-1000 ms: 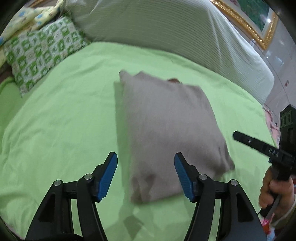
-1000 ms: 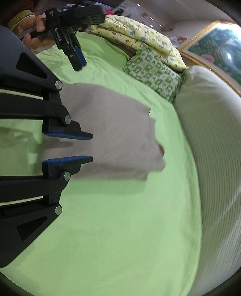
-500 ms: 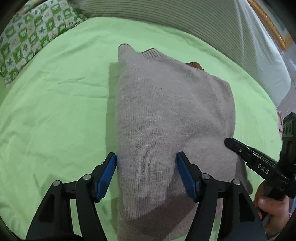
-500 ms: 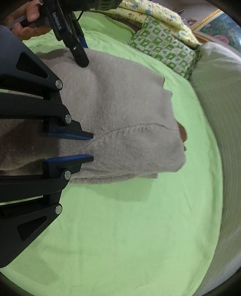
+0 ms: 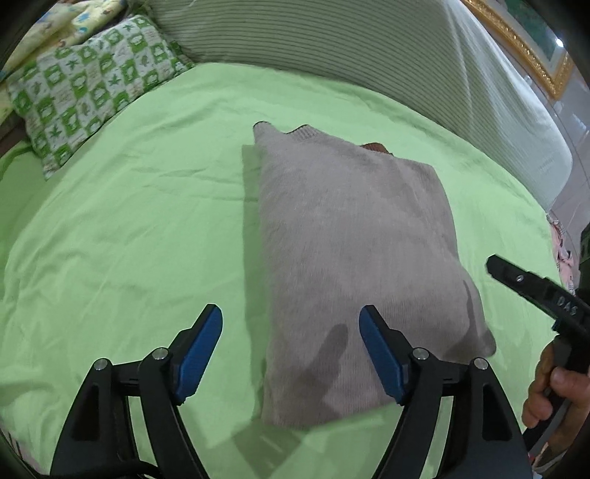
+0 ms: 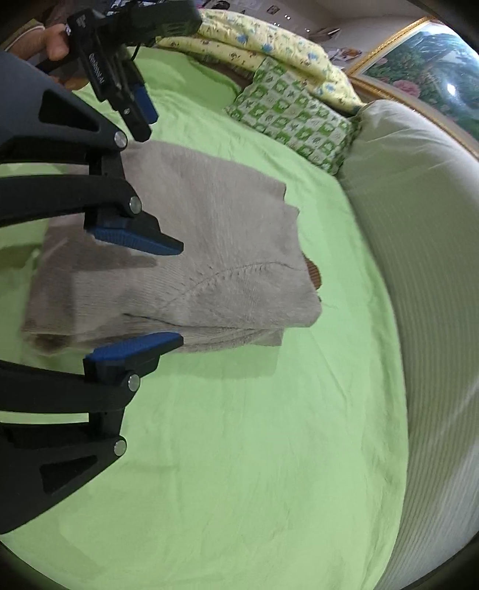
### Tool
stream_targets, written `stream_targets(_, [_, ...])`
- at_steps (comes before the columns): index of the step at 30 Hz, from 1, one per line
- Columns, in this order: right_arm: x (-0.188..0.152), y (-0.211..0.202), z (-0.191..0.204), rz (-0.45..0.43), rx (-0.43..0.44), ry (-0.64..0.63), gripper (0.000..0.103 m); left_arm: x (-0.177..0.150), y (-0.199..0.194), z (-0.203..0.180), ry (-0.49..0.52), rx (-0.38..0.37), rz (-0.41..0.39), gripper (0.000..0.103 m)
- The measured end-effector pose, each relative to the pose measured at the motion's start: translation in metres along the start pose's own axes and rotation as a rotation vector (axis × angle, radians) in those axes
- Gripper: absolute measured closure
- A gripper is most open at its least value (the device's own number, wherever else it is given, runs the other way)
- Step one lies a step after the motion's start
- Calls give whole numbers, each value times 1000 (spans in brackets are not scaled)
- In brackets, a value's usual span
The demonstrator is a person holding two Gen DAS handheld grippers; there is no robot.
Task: Fold small clothes
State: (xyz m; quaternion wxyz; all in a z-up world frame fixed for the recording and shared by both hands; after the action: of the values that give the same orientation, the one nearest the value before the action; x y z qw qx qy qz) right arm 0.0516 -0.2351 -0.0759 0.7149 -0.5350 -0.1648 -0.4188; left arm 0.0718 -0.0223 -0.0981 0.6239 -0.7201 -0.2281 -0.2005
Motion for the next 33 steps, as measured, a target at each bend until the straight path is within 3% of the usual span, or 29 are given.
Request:
stream_targets(5, [-13, -26, 10, -29, 17, 1, 57, -20, -24, 3, 3, 19, -36, 22])
stream_targets(11, [-39, -46, 30, -45, 27, -70, 47, -48, -45, -3, 20, 52, -53, 21])
stream_targets(22, [-89, -71, 45, -60, 21, -162, 45, -83, -79, -12, 86, 80, -107, 21])
stream_targets(29, [-109, -85, 49, -79, 18, -184, 33, -92, -92, -13, 100, 57, -123, 20])
stream_targets(33, [-116, -90, 53, -102, 20, -188, 23, -94, -91, -9, 104, 106, -131, 19])
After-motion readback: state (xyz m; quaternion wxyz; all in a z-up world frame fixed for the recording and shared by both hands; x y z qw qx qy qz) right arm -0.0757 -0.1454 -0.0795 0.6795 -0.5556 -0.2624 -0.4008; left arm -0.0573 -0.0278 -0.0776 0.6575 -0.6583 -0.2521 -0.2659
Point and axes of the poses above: each gripper's, at about its wrist camera, not at the fingertips, and y roughly the way its jaws point, z to its left, x to its top, the point moved 4 cm from there along y, roughly the way its jaws point, and after that the axes turned 5 degrees about -z, right-handed, at the moved point
